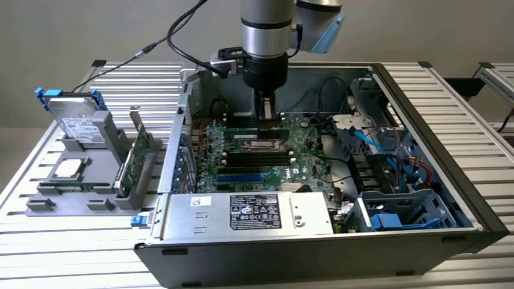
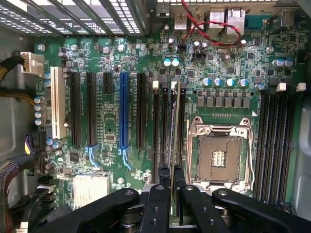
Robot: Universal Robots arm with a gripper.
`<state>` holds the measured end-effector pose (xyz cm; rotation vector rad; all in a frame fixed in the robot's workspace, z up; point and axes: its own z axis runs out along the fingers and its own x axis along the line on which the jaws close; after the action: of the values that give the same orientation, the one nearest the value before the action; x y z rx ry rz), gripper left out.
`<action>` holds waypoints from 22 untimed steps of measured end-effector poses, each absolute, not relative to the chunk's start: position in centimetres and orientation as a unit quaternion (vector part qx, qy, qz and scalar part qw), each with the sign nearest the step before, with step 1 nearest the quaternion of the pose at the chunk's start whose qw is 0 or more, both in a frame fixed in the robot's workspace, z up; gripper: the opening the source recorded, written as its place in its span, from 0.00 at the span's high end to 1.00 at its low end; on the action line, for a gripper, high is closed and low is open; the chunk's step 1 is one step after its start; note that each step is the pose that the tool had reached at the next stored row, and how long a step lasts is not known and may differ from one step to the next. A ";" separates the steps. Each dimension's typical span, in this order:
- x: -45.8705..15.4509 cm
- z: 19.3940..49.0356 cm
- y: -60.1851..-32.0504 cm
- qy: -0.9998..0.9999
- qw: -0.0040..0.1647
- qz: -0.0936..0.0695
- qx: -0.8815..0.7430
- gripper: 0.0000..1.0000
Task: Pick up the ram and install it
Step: 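Insert the ram into the slot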
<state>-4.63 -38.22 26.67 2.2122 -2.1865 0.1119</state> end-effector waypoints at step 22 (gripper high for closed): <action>-3.5 24.3 -38.8 -0.684 0.040 0.011 0.728 0.87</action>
<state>-3.53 -38.76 24.33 2.2311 -2.0958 0.0332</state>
